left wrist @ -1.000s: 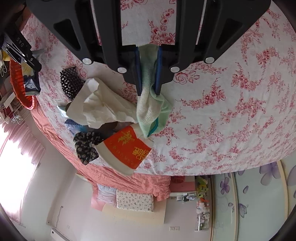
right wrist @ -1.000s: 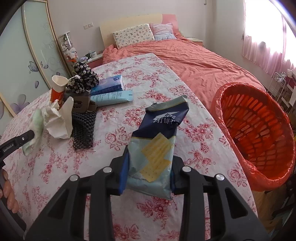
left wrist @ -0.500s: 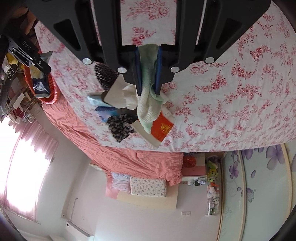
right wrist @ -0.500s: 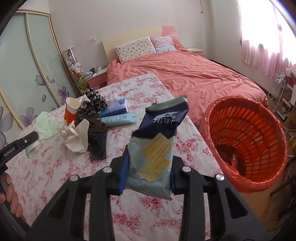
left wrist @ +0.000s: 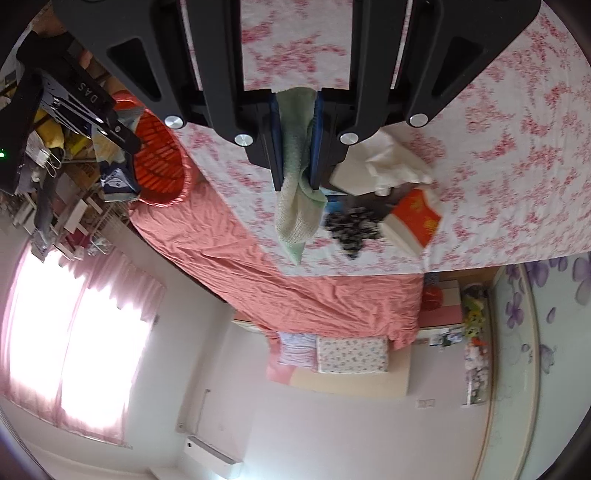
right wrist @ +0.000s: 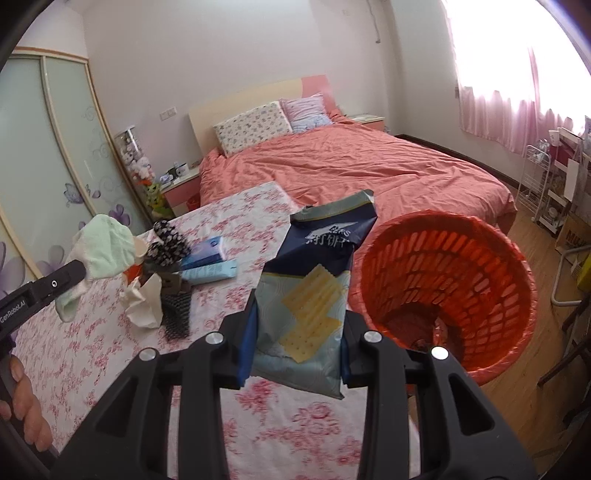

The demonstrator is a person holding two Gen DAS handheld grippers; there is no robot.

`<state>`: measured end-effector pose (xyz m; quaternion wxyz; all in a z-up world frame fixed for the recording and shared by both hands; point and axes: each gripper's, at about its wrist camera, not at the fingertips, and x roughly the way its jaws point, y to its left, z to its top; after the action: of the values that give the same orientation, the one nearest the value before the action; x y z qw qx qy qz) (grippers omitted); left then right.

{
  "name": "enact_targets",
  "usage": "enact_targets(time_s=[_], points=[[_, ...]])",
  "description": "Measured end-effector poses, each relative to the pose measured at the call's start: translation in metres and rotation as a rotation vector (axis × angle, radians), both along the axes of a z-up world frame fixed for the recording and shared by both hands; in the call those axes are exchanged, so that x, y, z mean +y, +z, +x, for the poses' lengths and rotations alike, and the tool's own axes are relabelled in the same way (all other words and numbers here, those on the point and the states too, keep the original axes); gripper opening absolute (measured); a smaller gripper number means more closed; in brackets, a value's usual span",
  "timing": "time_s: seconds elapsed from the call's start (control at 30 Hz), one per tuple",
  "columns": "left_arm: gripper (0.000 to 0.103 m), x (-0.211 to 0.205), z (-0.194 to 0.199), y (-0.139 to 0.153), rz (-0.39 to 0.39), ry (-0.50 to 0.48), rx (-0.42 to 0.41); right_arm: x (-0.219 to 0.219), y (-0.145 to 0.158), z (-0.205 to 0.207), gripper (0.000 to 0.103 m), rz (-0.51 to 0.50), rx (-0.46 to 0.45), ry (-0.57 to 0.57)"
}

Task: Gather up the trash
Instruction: 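Carry sock and cracker bag to the orange basket and release both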

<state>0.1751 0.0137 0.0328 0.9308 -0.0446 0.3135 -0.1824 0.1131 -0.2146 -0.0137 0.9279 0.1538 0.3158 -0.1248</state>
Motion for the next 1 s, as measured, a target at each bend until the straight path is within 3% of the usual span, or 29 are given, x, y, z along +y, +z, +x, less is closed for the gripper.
enact_targets(time_s=[0.6, 0.83, 0.9, 0.97, 1.0], points=[[0.014, -0.162, 0.002, -0.021, -0.031, -0.319, 0.036, -0.122, -0.009, -0.032, 0.035, 0.055, -0.034, -0.194], [0.015, -0.211, 0.015, -0.038, -0.022, -0.373, 0.082, -0.165, -0.023, -0.023, 0.038, 0.075, -0.035, -0.242], [0.021, -0.217, 0.02, -0.044, -0.008, -0.361, 0.102, -0.174, -0.028, -0.018, 0.04, 0.081, -0.036, -0.247], [0.042, -0.22, 0.027, -0.053, 0.001, -0.343, 0.132, -0.178, -0.033, -0.016, 0.046, 0.088, -0.032, -0.249], [0.045, -0.218, 0.028, -0.054, 0.006, -0.33, 0.136, -0.18, -0.037, -0.013, 0.05, 0.093, -0.028, -0.247]])
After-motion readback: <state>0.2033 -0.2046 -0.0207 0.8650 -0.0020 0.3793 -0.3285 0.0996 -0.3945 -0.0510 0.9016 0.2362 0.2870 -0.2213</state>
